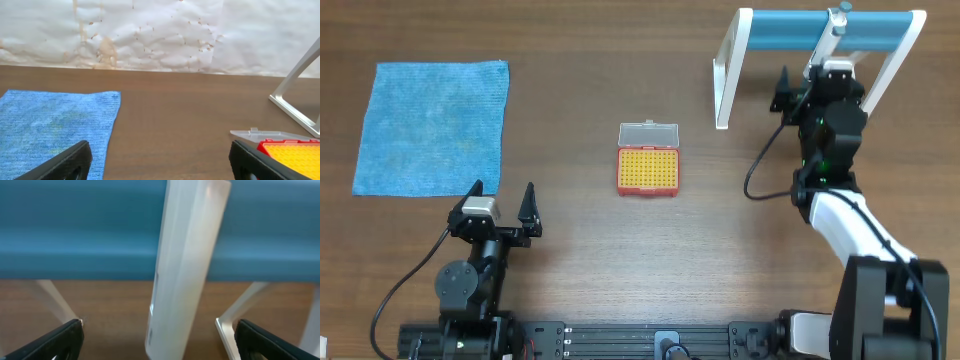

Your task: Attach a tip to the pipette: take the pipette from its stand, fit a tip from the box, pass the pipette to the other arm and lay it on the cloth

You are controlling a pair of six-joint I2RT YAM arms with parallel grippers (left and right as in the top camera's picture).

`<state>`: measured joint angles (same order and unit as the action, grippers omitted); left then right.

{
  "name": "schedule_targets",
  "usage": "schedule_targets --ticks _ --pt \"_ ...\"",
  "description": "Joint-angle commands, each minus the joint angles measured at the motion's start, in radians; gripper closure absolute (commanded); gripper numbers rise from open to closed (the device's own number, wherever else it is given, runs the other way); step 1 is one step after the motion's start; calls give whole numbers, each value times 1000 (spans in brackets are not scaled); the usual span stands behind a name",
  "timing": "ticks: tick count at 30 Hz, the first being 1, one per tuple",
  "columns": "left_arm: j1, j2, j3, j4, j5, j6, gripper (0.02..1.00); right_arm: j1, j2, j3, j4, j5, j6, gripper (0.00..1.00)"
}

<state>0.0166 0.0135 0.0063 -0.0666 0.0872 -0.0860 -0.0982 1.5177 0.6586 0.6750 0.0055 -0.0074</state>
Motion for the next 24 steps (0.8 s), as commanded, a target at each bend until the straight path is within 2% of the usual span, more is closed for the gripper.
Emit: schedule_targets --ticks 1,22,24 --pt "-4 -6 -1 -6 15 13 130 -6 82 70 23 -6 41 25" --pt "-4 -6 -1 -6 15 13 130 -31 149 148 23 -18 40 9" --pt "-4 -6 -1 -6 15 13 130 -31 149 148 23 -18 41 235"
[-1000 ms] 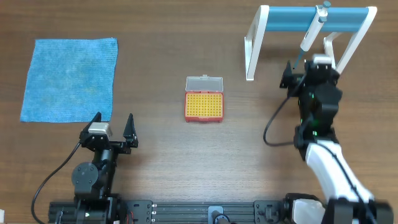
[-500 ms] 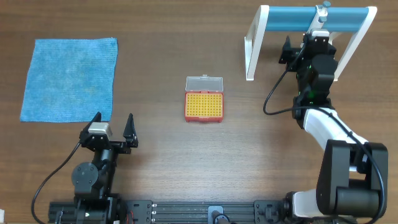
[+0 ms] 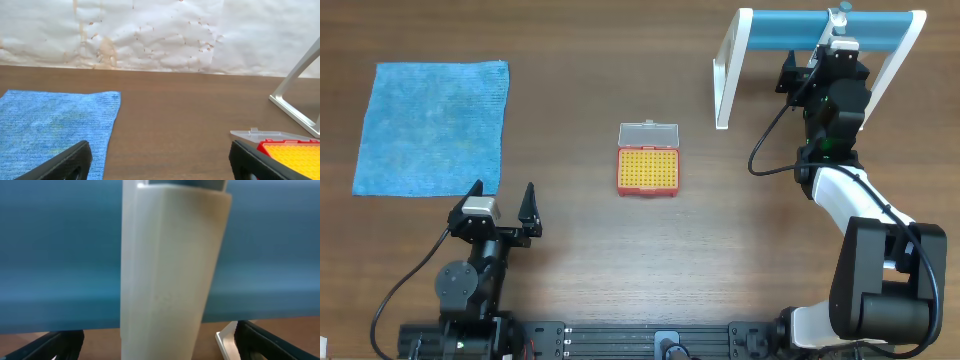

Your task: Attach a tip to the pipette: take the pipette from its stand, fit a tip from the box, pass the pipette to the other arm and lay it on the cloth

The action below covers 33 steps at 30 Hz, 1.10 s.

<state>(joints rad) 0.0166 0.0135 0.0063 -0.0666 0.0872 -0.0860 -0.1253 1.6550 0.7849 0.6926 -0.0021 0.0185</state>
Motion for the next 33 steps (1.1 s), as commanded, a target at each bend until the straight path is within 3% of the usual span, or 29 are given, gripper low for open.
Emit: schedule_targets --ticks 1,2,3,5,6,24,33 --pt "-4 -6 -1 -6 15 13 130 -4 11 22 5 -10 14 323" --pt "-4 -6 -1 -6 15 13 130 -4 11 22 5 -10 14 382" --pt "-4 -6 -1 -6 15 13 130 -4 11 22 5 -10 14 581" --pt "-4 -6 -1 -6 15 13 130 -4 11 22 5 -10 14 864" --pt "-4 -6 -1 -6 15 13 130 -4 11 22 5 -10 14 921" --pt "-4 -6 -1 -6 15 13 130 12 -51 21 -3 -10 14 925" --pt "-4 -6 -1 -6 15 13 128 14 -222 21 -143 -10 14 925"
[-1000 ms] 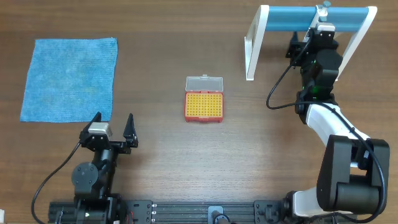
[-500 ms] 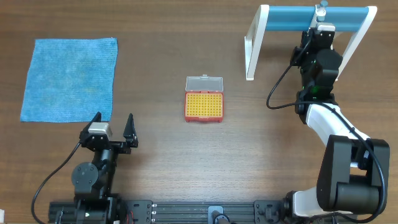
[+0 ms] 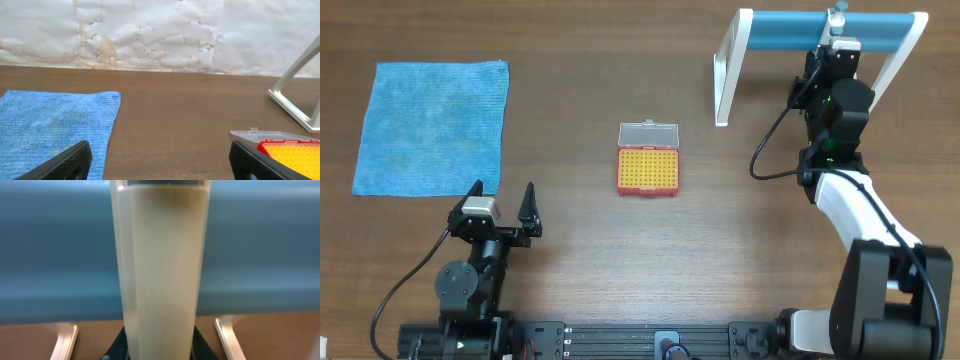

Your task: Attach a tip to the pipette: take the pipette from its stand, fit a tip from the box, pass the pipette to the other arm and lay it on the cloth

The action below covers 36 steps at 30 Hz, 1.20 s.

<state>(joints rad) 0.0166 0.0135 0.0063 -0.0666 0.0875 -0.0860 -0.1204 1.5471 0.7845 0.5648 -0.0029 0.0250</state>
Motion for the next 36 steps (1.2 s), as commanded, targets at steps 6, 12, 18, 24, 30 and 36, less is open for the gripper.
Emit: schedule_targets --ticks 6,12,18,24,30,36 --pt "-4 -6 -1 -6 14 13 130 12 -143 22 -24 -9 8 925" --pt "-4 -6 -1 -6 14 13 130 109 -234 -11 -29 -9 8 925" --pt "-4 -6 -1 -6 14 13 130 318 -428 -146 -11 -10 8 925" --pt "-4 -6 -1 -6 14 13 130 462 -675 -463 227 -10 8 925" --pt "-4 -6 -1 -6 14 13 130 462 -759 -727 566 -74 9 925" --pt "-4 -6 -1 -6 14 13 130 504 -650 -738 638 -226 95 925"
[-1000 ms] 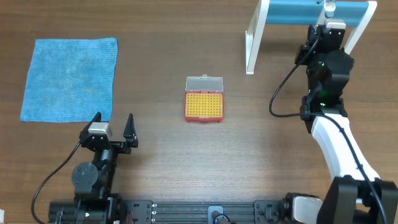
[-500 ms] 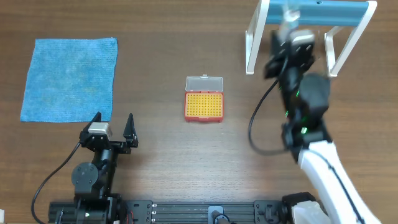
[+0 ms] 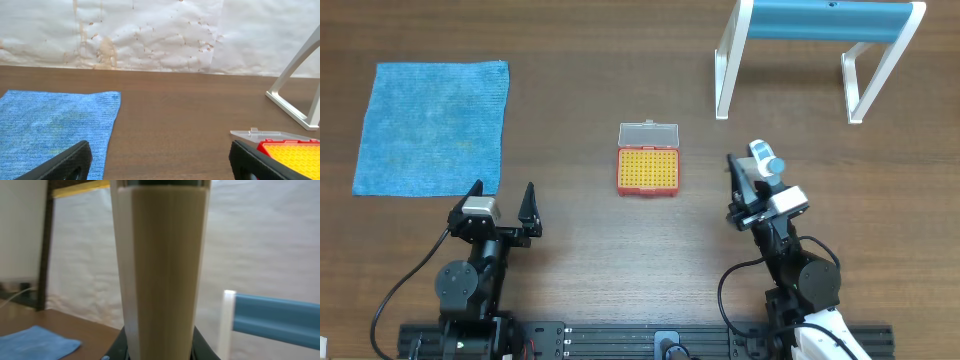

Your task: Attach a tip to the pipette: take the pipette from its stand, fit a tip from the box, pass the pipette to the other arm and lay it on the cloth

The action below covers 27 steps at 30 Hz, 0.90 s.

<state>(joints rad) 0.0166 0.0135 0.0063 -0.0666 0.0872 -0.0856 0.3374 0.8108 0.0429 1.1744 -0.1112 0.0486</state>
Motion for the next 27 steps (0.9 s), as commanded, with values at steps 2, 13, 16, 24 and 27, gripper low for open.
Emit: schedule_targets --ticks 2,13,16,24,27 --pt "-4 -6 -1 -6 15 13 128 74 145 21 29 -109 71 925" --pt "-4 -6 -1 -6 15 13 130 224 673 284 286 -108 71 925" --pt "-4 -6 -1 -6 15 13 130 234 756 340 289 -109 71 925" --pt "-4 -6 -1 -6 15 13 130 238 832 394 264 -111 71 925" --pt "-4 -6 -1 -6 15 13 130 238 857 394 257 -111 71 923"
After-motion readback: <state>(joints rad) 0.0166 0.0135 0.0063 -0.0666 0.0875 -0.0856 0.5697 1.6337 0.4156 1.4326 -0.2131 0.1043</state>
